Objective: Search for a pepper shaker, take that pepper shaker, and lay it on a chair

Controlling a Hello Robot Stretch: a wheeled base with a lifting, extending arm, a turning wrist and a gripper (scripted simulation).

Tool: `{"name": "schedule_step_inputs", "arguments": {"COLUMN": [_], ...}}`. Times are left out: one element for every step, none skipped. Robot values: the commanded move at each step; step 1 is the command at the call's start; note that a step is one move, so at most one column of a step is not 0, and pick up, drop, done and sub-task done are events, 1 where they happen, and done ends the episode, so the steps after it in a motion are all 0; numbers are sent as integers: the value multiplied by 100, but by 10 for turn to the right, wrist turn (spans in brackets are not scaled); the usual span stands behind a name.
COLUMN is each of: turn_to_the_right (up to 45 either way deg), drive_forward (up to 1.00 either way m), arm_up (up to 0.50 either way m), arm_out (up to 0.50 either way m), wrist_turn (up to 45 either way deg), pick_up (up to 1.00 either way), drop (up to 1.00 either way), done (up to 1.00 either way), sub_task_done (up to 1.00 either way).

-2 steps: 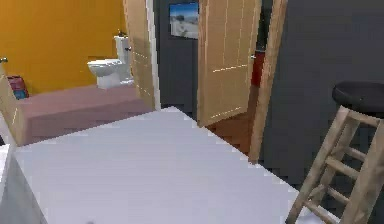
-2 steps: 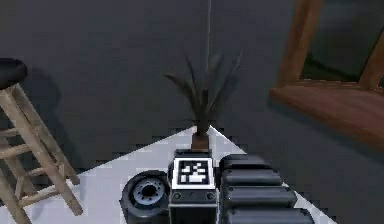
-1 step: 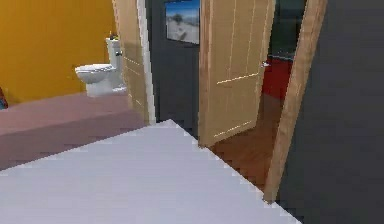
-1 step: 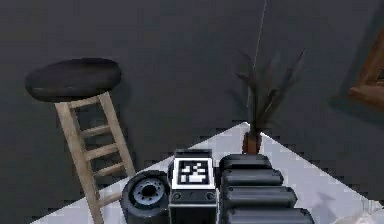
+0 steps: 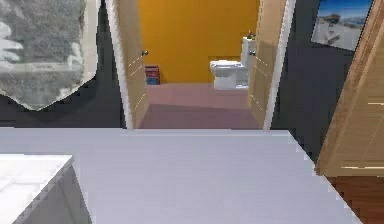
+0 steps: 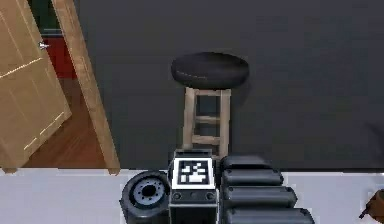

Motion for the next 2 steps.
{"name": "schedule_step_inputs", "arguments": {"turn_to_the_right": [0,-30], "drive_forward": [85,0], "arm_up": [0,0], "arm_out": [0,0], "wrist_turn": [0,0], "pick_up": [0,0], "drop": [0,0], "done": [0,0], "sub_task_done": [0,0]}}
